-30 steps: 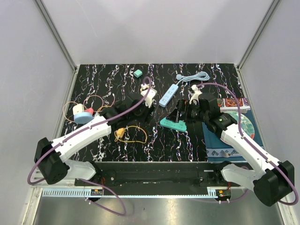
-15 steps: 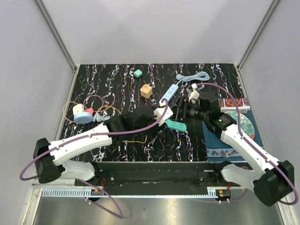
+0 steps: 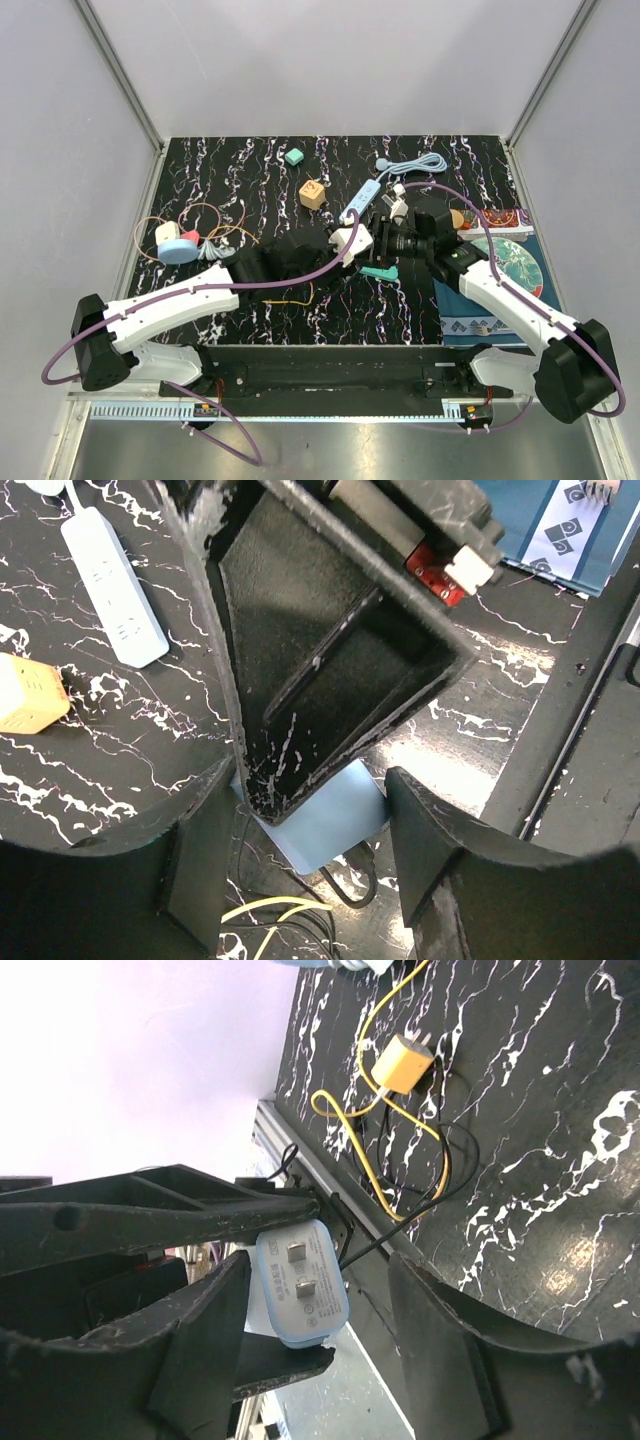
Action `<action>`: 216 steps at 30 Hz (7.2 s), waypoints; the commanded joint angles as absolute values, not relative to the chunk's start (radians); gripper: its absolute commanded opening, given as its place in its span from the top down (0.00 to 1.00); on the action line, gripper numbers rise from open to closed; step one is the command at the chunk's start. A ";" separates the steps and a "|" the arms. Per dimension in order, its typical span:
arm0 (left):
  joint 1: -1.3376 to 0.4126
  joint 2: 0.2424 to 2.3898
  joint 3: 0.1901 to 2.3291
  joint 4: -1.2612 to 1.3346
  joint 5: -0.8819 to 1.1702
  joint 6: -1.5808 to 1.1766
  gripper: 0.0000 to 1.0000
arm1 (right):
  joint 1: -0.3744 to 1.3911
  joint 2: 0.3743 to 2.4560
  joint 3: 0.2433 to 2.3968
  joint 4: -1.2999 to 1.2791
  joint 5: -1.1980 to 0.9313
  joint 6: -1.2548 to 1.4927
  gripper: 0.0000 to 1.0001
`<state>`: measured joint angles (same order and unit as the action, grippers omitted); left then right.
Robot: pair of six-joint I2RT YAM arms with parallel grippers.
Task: Insert the plug
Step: Pick up the plug from the center of the board, then insert the plug into the socket.
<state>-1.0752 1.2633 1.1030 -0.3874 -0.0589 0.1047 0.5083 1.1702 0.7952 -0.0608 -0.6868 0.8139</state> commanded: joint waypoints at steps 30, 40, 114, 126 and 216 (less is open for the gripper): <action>-1.100 0.911 0.651 0.273 -0.281 -0.227 0.11 | 0.522 1.017 0.620 0.302 -0.534 1.095 1.00; -1.101 0.969 0.647 0.345 -0.221 -0.180 0.07 | 0.522 1.008 0.572 0.374 -0.506 1.173 1.00; -1.114 1.063 0.632 0.416 -0.291 -0.067 0.97 | 0.532 0.996 0.604 0.157 -0.362 0.970 0.39; -0.953 1.061 0.753 -0.033 -0.210 -0.329 1.00 | 0.489 0.995 0.752 -0.233 -0.005 0.574 0.02; -0.756 2.197 2.020 -1.111 0.098 -0.067 1.00 | 0.492 1.169 0.598 -0.077 0.285 0.506 0.00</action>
